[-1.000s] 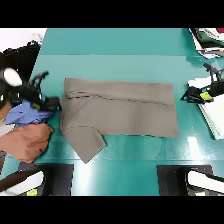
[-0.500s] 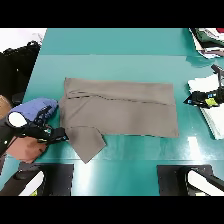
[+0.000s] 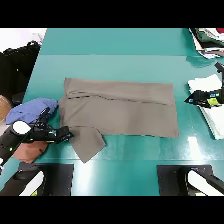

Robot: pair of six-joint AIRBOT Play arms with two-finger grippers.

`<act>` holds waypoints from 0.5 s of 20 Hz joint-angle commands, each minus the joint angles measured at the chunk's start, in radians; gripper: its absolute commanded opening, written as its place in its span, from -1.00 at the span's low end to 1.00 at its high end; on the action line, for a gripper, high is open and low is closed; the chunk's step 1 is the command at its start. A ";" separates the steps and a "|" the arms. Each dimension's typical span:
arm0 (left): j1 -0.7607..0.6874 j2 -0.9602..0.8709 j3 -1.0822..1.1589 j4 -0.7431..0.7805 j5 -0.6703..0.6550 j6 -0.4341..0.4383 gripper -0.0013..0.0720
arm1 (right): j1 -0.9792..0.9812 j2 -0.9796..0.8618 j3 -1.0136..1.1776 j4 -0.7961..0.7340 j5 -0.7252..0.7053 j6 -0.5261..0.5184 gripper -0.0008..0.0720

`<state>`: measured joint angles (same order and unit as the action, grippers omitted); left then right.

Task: Fold the shirts.

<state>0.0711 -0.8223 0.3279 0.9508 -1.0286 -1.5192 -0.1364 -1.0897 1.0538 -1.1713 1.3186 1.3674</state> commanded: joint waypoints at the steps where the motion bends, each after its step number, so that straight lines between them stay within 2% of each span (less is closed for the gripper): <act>1: -0.001 0.002 -0.001 -0.029 0.007 0.009 -0.87 | -0.003 0.002 0.000 0.016 0.028 -0.002 0.20; 5: -0.001 0.005 0.094 -0.026 -0.104 0.063 -0.89 | -0.090 0.002 -0.032 0.015 0.122 -0.011 0.19; 10: -0.001 0.005 0.201 -0.029 -0.140 0.081 -0.89 | -0.256 -0.003 -0.290 -0.001 0.141 -0.027 0.27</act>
<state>0.0708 -0.8185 0.4789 0.9253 -1.1408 -1.4528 -0.3161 -1.0889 0.8864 -1.1633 1.4364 1.3495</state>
